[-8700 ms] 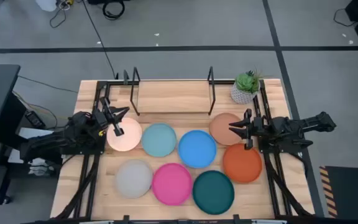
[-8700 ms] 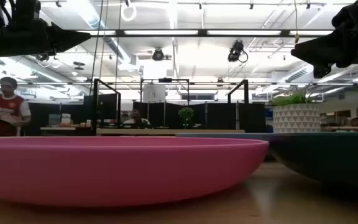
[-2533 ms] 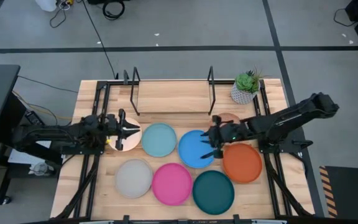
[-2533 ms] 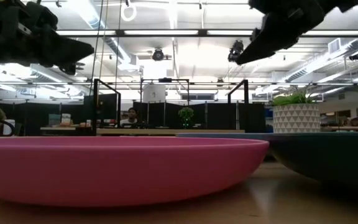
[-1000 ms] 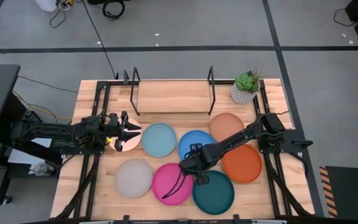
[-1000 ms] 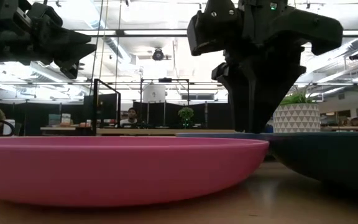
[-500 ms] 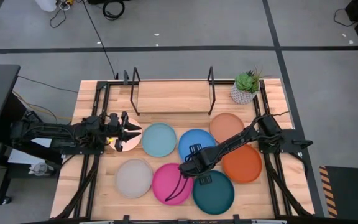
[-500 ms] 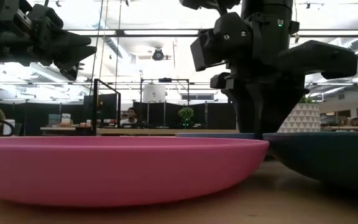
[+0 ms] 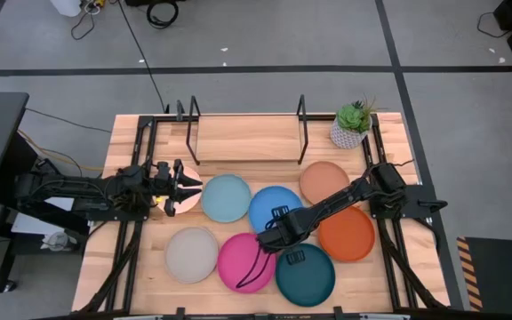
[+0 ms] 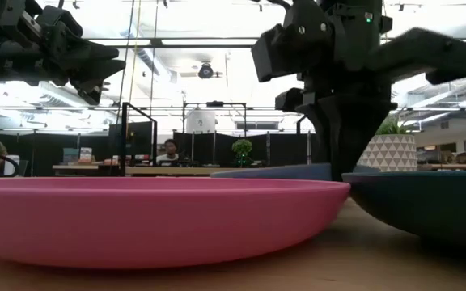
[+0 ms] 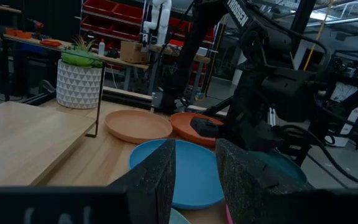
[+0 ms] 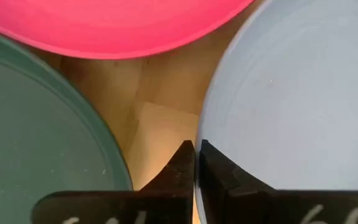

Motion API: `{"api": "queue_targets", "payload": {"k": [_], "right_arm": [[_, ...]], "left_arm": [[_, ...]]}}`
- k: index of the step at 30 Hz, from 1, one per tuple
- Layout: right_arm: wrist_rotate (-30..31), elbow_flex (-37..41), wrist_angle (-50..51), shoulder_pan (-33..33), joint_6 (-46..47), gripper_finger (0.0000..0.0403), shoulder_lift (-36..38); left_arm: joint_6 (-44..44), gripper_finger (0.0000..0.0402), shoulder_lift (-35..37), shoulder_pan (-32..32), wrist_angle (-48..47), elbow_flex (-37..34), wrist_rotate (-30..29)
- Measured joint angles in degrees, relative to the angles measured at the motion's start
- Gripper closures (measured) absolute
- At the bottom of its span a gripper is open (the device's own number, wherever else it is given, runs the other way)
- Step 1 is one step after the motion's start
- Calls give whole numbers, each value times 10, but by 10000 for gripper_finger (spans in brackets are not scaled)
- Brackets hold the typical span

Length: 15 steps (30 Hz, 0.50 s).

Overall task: Place and stack plates onto a shelf
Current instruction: Put the blue plate on the shelf

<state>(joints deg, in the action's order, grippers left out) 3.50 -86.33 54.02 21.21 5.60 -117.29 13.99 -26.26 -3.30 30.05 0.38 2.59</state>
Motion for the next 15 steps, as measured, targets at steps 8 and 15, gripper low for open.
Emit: {"api": "queue_targets", "payload": {"k": [8, 15], "right_arm": [[-5, 0, 7, -4, 8, 382, 49], [31, -52, 25, -10, -34, 385, 60]], "left_arm": [[-2, 278, 0, 0, -2, 0, -1], [0, 278, 0, 0, -3, 0, -7]]}}
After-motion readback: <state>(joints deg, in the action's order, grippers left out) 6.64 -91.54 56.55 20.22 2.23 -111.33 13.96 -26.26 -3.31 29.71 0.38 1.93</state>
